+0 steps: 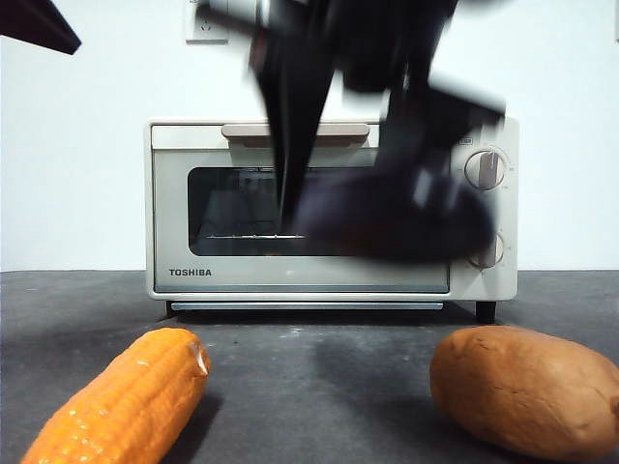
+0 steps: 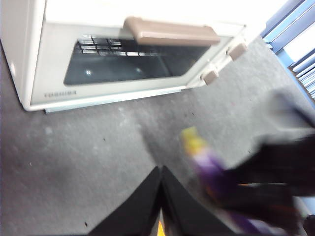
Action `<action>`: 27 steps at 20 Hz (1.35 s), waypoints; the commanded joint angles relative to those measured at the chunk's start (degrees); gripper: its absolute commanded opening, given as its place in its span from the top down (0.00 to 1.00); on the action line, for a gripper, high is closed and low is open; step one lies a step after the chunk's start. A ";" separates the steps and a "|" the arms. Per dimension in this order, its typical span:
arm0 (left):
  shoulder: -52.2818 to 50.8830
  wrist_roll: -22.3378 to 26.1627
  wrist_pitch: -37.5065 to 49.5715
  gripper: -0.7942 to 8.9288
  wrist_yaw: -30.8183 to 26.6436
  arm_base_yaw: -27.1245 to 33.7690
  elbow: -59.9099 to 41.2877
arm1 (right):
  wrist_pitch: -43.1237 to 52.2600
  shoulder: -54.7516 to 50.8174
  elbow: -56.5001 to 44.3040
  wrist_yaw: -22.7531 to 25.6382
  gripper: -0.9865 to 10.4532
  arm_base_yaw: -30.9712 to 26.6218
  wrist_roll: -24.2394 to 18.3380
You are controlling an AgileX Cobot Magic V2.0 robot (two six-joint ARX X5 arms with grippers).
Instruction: Take the eggplant from the table,put the eggplant in the oven
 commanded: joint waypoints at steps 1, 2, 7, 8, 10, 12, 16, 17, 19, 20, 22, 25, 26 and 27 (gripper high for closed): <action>4.42 2.03 0.72 0.91 -1.79 -1.53 4.68 | -6.25 -5.42 2.14 0.02 0.77 1.62 -12.28; 6.49 2.40 0.76 0.91 -2.32 -2.36 6.45 | -8.57 -8.09 2.43 0.07 0.77 1.70 -14.86; 18.36 4.33 1.05 0.91 -8.31 -8.63 16.59 | -14.58 -19.37 2.49 2.56 0.77 1.60 -17.88; 21.09 4.68 1.01 0.91 -9.75 -10.08 18.99 | -14.84 -21.29 2.49 4.28 0.77 1.60 -18.03; 26.73 5.77 0.79 0.91 -10.93 -12.48 23.91 | -16.17 -24.83 2.49 8.15 0.77 1.60 -19.06; 32.24 6.82 -0.04 0.91 -12.48 -14.45 28.83 | -18.80 -27.58 2.49 9.99 0.77 1.60 -19.21; 41.20 8.87 -1.51 0.91 -16.17 -17.33 36.63 | -24.44 -32.72 2.47 16.92 0.77 1.60 -18.99; 42.97 9.57 -2.14 0.91 -17.44 -17.77 38.29 | -25.03 -33.88 2.47 18.38 0.77 1.60 -18.93; 46.03 10.86 -3.10 0.91 -19.56 -18.27 40.81 | -25.33 -35.98 2.47 19.54 0.77 1.60 -18.58; 47.10 11.45 -3.10 0.91 -20.15 -18.43 41.38 | -25.24 -36.72 2.47 19.67 0.77 1.60 -18.56; 48.59 12.00 -3.04 0.91 -20.37 -18.40 41.44 | -25.24 -38.51 2.47 19.91 0.77 1.60 -18.49; 50.10 13.05 -5.16 0.91 -20.33 -18.43 41.44 | -25.27 -40.24 2.45 20.06 0.77 1.60 -18.32; 50.21 13.05 -6.51 0.91 -20.28 -18.51 41.44 | -25.24 -40.35 2.45 20.09 0.77 1.60 -18.32; 50.21 13.14 -8.83 0.91 -20.28 -18.97 41.44 | -25.27 -40.65 2.45 20.17 0.77 1.60 -18.29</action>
